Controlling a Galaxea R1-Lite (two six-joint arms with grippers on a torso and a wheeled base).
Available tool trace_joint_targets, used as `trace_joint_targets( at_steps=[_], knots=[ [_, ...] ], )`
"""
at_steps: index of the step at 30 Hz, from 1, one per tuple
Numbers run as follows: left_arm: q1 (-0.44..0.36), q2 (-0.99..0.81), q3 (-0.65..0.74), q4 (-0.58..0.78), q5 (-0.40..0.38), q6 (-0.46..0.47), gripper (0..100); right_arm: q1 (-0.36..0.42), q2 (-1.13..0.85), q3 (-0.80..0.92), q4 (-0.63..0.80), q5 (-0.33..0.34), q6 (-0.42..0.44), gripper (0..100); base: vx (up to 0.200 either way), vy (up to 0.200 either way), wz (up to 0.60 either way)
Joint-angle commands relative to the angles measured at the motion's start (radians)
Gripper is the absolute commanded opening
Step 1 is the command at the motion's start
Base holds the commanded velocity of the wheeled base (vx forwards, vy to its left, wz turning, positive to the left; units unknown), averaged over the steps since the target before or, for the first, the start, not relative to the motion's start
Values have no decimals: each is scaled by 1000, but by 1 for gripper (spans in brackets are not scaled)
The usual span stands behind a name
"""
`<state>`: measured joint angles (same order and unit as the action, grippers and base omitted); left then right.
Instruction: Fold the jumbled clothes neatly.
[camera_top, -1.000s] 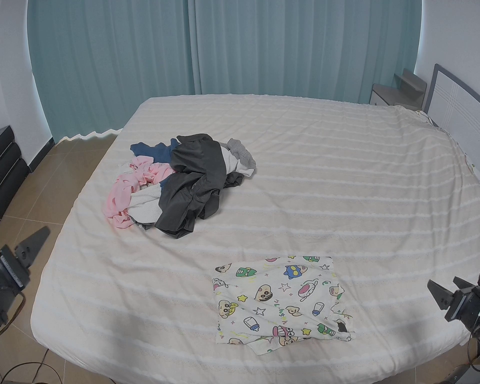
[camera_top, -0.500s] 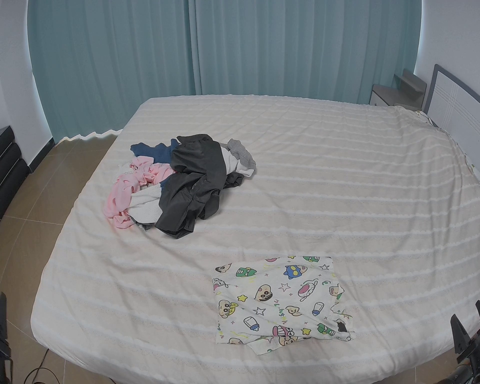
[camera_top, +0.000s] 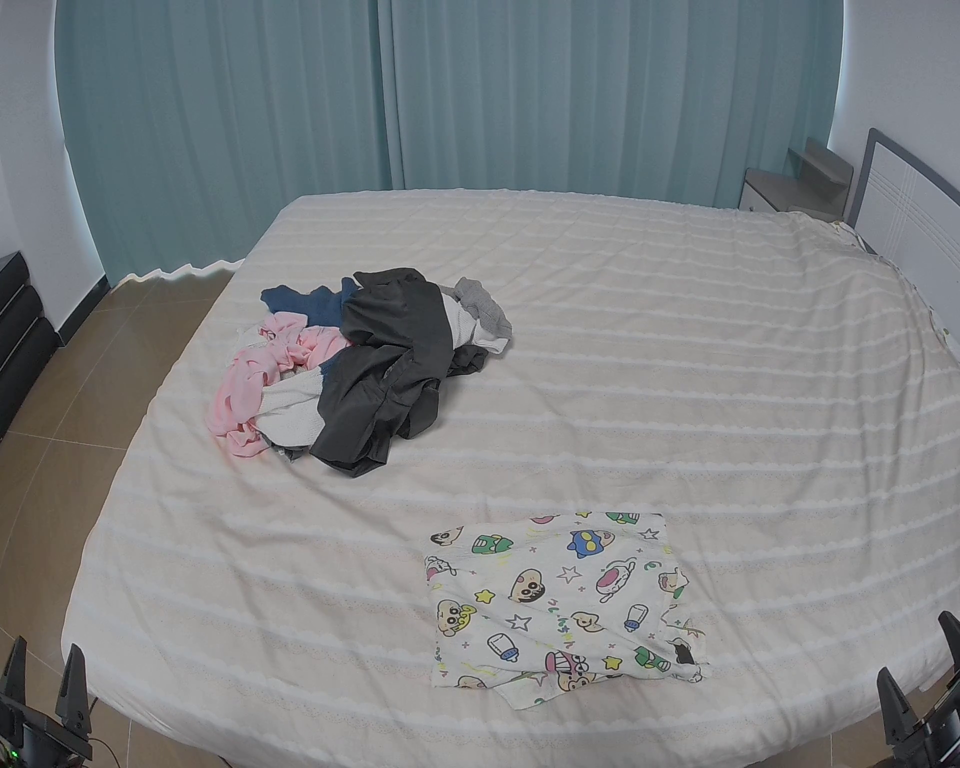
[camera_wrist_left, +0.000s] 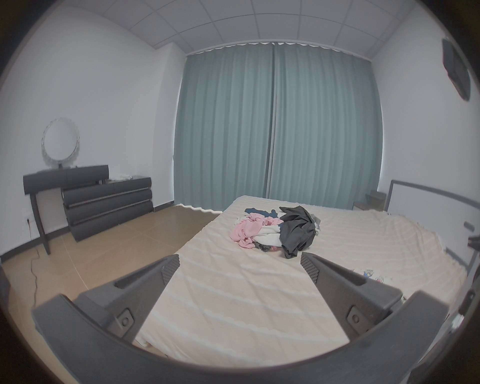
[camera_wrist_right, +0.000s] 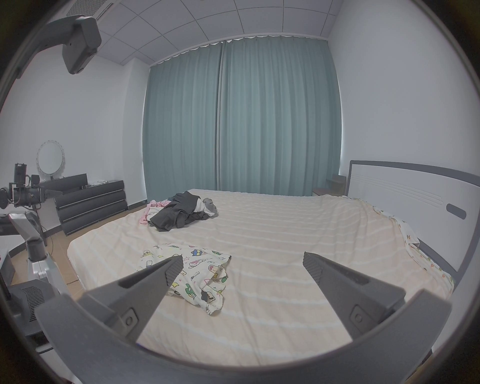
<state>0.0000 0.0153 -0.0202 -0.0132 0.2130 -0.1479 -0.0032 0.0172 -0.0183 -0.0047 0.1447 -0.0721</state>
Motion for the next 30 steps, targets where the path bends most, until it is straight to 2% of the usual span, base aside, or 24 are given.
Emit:
trace_joint_targets(
  at_steps=[1, 5, 9, 12, 14, 16, 19, 30],
  knots=[
    [6, -15, 8, -2, 3, -29, 100, -3, -13, 18, 5, -7, -5, 100, 0, 0, 0],
    [5, -15, 8, -5, 6, -24, 100, -4, -13, 18, 34, -30, -37, 100, 0, 0, 0],
    [0, -15, 13, -8, -86, 5, 100, -3, -14, 18, 41, -36, 0, 100, 0, 0, 0],
    [0, -15, 13, -10, -99, 19, 100, -3, -14, 18, 41, -36, 0, 100, 0, 0, 0],
    [0, -15, 16, 1, -153, 82, 100, -3, -16, 18, 41, -37, 5, 100, 0, 0, 0],
    [2, -15, 19, 10, -193, 96, 100, -3, -16, 18, 41, -37, 5, 100, 0, 0, 0],
    [0, -15, 19, 7, -202, 126, 100, -3, -16, 18, 40, -39, 8, 100, 0, 0, 0],
    [0, -15, 19, 10, -213, 136, 100, -3, -16, 18, 40, -39, 8, 100, 0, 0, 0]
  ],
)
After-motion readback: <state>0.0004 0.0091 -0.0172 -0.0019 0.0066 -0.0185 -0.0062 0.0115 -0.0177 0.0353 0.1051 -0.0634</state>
